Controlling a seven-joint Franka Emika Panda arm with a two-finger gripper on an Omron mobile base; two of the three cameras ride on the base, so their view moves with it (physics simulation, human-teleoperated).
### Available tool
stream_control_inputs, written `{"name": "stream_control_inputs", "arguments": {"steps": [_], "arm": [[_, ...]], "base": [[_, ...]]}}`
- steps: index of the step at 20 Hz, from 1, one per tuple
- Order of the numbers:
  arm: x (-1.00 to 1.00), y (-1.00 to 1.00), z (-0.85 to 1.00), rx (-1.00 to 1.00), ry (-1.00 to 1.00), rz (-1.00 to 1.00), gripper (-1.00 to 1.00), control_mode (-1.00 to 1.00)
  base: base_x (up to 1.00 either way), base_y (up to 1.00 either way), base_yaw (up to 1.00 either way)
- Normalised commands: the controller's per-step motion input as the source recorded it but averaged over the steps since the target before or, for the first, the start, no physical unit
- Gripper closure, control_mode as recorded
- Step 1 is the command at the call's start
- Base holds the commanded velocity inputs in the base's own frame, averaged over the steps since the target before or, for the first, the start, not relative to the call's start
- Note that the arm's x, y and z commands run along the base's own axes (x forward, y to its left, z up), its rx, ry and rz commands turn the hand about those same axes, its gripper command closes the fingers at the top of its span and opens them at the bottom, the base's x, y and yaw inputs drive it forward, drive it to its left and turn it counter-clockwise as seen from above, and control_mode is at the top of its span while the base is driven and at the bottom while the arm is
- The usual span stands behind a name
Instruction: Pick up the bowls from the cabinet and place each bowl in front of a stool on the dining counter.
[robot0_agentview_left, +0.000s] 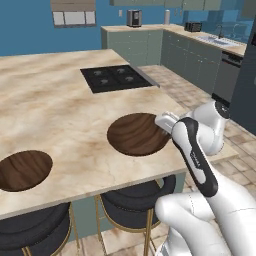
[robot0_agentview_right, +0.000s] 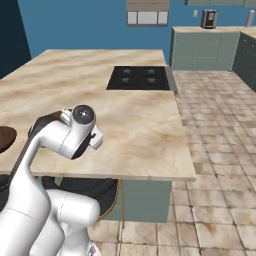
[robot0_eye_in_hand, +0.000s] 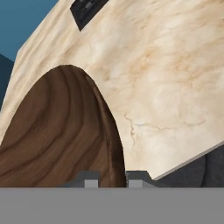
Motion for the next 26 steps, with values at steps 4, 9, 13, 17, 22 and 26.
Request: {"name": "stream_control_inputs", "arguments": {"steps": [4, 9, 13, 17, 22, 26], "arm": [[0.00, 0.00, -0.27, 0.00, 0.00, 0.00, 1.00, -1.00], [0.05, 0.00, -0.24, 0.00, 0.00, 0.00, 1.00, -1.00], [0.11, 0.00, -0.20, 0.00, 0.00, 0.00, 1.00, -1.00], [0.17, 0.00, -0.18, 0.00, 0.00, 0.00, 1.00, -1.00], [0.26, 0.00, -0.16, 0.00, 0.00, 0.00, 1.00, -1.00], [0.31, -0.03, -0.16, 0.00, 0.00, -0.01, 1.00, -1.00]], "base": [[0.00, 0.00, 0.00], [0.00, 0.00, 0.00], [0.00, 0.00, 0.00], [0.00, 0.00, 0.00], [0.00, 0.00, 0.00], [0.00, 0.00, 0.00]]}}
